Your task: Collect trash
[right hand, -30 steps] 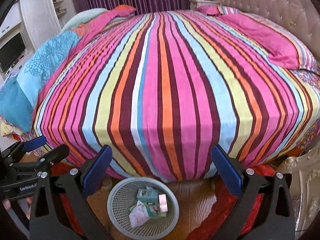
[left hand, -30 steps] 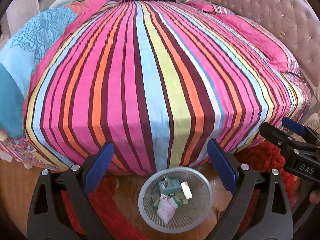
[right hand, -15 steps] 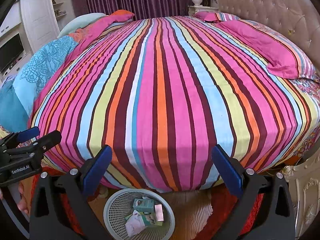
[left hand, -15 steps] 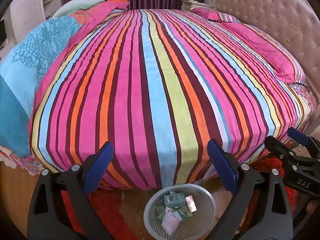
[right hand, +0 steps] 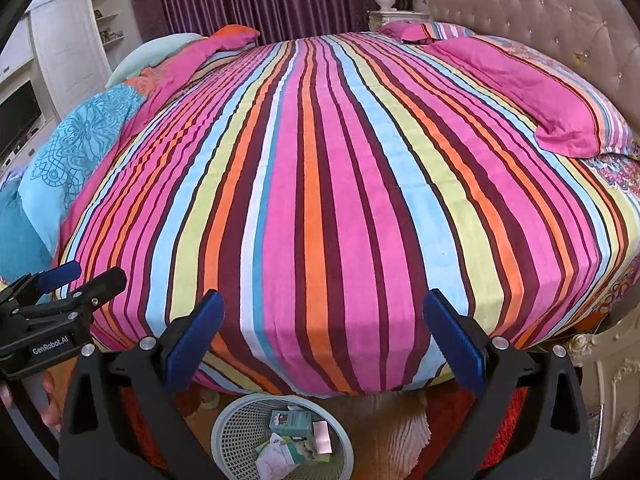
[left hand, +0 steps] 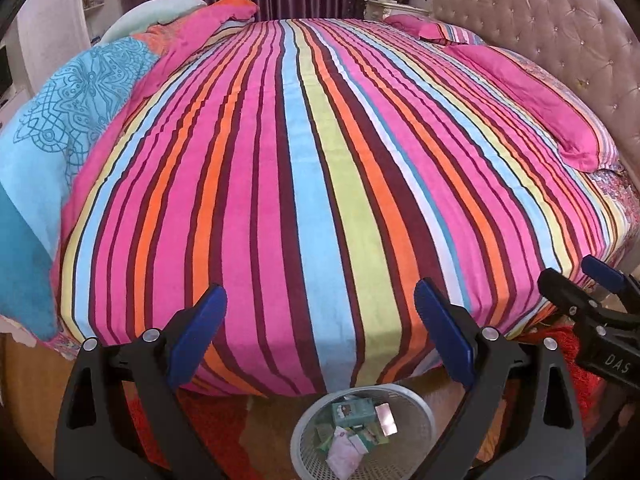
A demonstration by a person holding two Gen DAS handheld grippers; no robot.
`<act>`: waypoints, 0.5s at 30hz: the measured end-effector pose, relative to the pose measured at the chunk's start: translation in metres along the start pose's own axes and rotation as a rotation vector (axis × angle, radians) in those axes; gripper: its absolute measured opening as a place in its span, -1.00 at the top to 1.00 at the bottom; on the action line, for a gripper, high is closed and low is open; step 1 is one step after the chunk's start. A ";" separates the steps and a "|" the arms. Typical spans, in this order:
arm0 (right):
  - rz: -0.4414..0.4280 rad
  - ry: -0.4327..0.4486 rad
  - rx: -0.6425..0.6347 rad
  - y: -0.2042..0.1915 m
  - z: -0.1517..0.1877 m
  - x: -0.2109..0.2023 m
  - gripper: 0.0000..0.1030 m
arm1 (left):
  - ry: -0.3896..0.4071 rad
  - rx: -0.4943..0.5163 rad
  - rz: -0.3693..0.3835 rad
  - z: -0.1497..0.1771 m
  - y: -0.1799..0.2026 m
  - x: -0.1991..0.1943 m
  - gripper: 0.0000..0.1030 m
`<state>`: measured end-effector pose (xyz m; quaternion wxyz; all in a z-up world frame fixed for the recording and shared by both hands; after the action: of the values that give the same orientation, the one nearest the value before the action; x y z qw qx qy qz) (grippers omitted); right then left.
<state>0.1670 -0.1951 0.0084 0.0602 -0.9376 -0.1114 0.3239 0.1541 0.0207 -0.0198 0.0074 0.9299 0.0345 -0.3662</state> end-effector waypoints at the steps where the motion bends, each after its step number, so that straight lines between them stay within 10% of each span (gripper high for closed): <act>1: 0.000 0.001 0.001 0.000 -0.001 0.001 -0.84 | -0.002 -0.002 0.000 -0.001 -0.001 0.001 -0.79; 15: -0.001 0.012 -0.015 -0.002 -0.014 0.010 -0.84 | 0.004 0.019 -0.024 -0.012 -0.001 0.009 -0.79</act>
<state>0.1828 -0.1913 0.0142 0.0541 -0.9398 -0.1141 0.3175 0.1687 0.0230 -0.0174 -0.0058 0.9302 0.0422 -0.3645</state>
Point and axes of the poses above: each gripper's, at about its wrist camera, not at the fingertips, and x roughly the way its jaws point, y to its right, z to its underside, the point moved 2 cm from there along x, roughly the way its jaws point, and after that the axes turned 11 degrees about y, right-handed, at the moved point
